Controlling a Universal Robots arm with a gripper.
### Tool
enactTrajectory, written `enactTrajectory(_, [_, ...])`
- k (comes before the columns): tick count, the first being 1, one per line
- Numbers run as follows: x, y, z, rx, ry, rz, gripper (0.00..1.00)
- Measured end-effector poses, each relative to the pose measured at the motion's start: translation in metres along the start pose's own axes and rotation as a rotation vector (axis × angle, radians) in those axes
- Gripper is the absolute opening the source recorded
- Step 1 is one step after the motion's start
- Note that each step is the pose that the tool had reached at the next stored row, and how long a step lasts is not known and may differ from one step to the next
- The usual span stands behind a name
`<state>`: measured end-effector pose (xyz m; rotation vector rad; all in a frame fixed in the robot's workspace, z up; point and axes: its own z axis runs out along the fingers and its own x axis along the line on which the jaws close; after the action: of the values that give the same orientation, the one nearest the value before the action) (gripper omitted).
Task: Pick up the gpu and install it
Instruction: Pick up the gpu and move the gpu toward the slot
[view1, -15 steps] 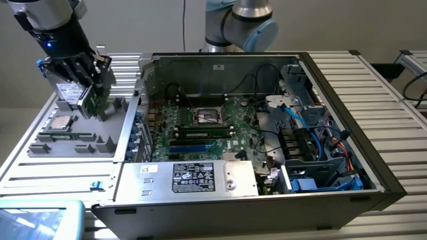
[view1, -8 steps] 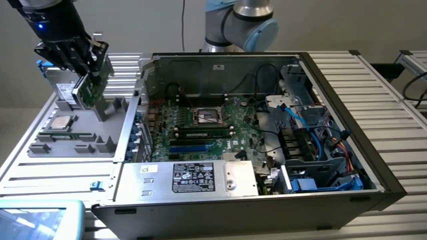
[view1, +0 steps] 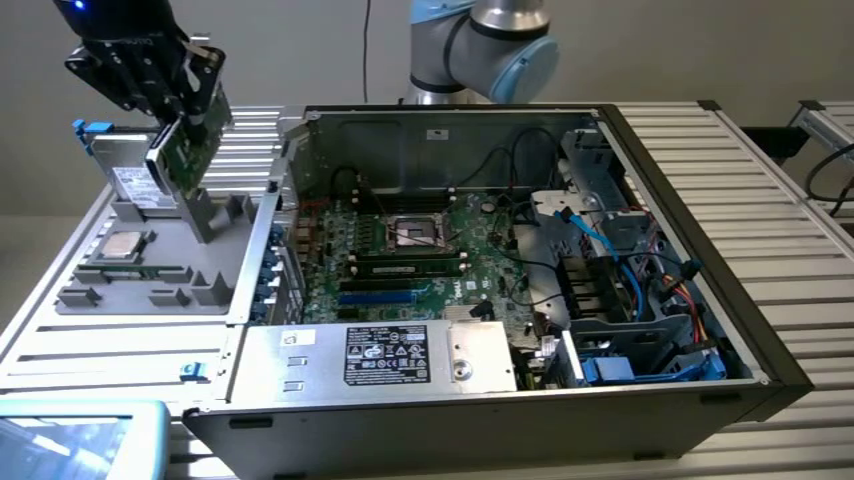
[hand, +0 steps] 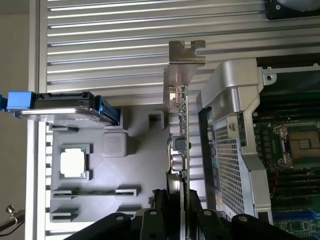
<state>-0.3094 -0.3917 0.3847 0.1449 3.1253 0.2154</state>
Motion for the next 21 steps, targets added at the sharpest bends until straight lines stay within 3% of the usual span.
enactTrajectory(5, [-0.015, 0.0007, -0.0215, 0.0002, 0.0080, 0.001, 0.29])
enactTrajectory(8, [-0.027, 0.0007, -0.0296, -0.0004, 0.0097, 0.001, 0.29])
enactTrajectory(14, [-0.050, 0.0002, -0.0348, -0.0038, 0.0157, 0.002, 0.29])
enactTrajectory(21, [-0.072, -0.0021, -0.0365, -0.0042, 0.0336, 0.005, 0.29])
